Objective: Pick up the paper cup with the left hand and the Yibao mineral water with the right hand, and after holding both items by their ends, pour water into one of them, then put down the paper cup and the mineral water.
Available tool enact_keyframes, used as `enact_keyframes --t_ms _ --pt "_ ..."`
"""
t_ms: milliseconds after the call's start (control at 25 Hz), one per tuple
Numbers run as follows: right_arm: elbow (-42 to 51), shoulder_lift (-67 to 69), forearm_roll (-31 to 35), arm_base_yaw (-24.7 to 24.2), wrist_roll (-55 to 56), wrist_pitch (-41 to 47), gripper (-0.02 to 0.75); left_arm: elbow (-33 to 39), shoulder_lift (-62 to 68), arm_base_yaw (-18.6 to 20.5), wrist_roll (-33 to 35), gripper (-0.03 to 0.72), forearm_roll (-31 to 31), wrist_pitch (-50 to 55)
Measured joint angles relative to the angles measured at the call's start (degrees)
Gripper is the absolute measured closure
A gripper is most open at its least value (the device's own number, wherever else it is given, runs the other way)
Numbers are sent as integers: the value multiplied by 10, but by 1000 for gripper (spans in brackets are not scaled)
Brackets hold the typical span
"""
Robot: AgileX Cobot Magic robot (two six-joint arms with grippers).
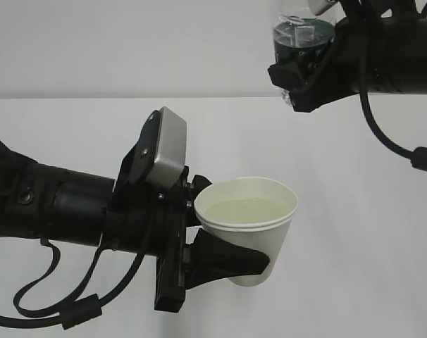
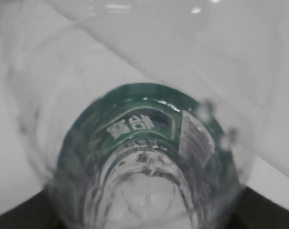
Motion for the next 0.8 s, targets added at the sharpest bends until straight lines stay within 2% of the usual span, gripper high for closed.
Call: enact_keyframes --t_ms 160,560,800 --pt "0 0 0 -7 17 4 311 0 0 0 0 288 0 0" --pt "1 0 0 -78 57 -38 311 0 0 0 0 288 -1 1" --pt "36 0 0 -107 57 -59 318 0 0 0 0 288 -3 1"
